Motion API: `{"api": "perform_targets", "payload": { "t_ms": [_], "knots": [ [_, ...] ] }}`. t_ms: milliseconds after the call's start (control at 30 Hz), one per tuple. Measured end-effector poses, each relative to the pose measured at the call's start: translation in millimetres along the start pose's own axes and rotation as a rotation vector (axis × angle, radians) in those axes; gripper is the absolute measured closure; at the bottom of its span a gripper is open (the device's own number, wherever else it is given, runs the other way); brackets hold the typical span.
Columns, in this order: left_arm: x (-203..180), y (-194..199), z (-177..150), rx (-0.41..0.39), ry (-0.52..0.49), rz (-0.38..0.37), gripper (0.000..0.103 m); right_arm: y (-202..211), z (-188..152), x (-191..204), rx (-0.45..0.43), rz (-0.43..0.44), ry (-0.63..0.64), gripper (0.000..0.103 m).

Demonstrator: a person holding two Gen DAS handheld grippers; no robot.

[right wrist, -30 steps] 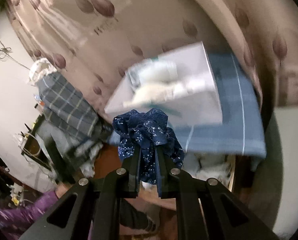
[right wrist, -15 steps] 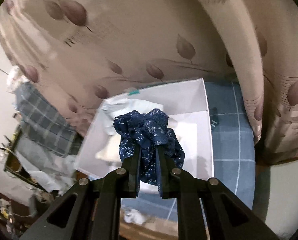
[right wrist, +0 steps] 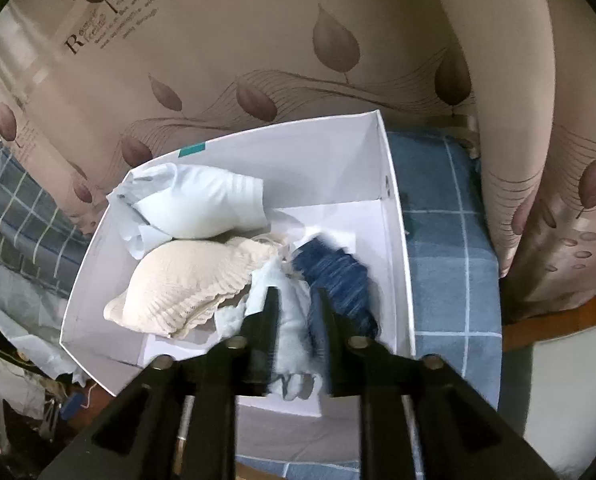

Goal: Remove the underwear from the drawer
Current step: 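Carry the dark blue underwear into the box and open the right gripper, then reach the left gripper into the drawer and grasp the white sock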

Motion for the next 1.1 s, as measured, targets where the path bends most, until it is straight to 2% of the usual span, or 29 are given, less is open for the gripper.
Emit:
{"api": "perform_targets", "payload": {
  "t_ms": [33,100,167,233,300,367,433,567,633,700,733,833,967,1100],
  "knots": [
    [1,-1,0,0.002,0.004,0.000,0.026,4,-1,0,-0.022,0.004,-0.002,0.070],
    [3,-2,0,0.010,0.013,-0.002,0.026,23,-12,4,-0.104,0.074,0.009,0.069],
    [8,-5,0,0.023,0.032,-0.005,0.026,43,-34,10,-0.188,0.165,0.042,0.066],
    [14,-7,0,0.035,0.060,-0.012,0.026,60,-73,20,-0.261,0.238,0.099,0.057],
    [21,-8,0,0.040,0.087,-0.035,0.026,65,-114,25,-0.298,0.238,0.132,0.038],
    [24,-9,0,0.049,0.106,-0.045,0.026,63,-158,22,-0.315,0.203,0.151,0.037],
    [25,-12,0,0.067,0.111,-0.058,0.026,55,-187,13,-0.307,0.159,0.131,0.037],
    [16,-23,-2,0.142,0.068,-0.098,0.026,34,-228,-29,-0.261,0.192,0.001,0.037],
    [6,-36,-5,0.232,0.027,-0.136,0.026,31,-232,-41,-0.244,0.210,-0.046,0.035],
    [-6,-55,-11,0.357,-0.001,-0.196,0.026,41,-236,-44,-0.300,0.231,-0.029,0.033],
    [-12,-63,-13,0.402,-0.008,-0.195,0.026,40,-237,-46,-0.305,0.240,-0.034,0.031],
    [-21,-84,-21,0.470,0.033,-0.153,0.026,38,-237,-54,-0.291,0.283,-0.057,0.030],
    [-23,-122,-40,0.610,0.127,-0.108,0.026,46,-240,-53,-0.305,0.297,-0.041,0.027],
    [-26,-145,-46,0.660,0.176,-0.075,0.026,52,-244,-56,-0.310,0.323,-0.034,0.026]
  ]
}}
Point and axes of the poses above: each gripper's, at about its wrist camera, not at the fingertips, and y roughly against the way its jaws point, x to its left, z to its top, the point moved 1 cm from there along -y, roughly the way its jaws point, and after that the axes turned 12 degrees about x, right-handed, at the moved point
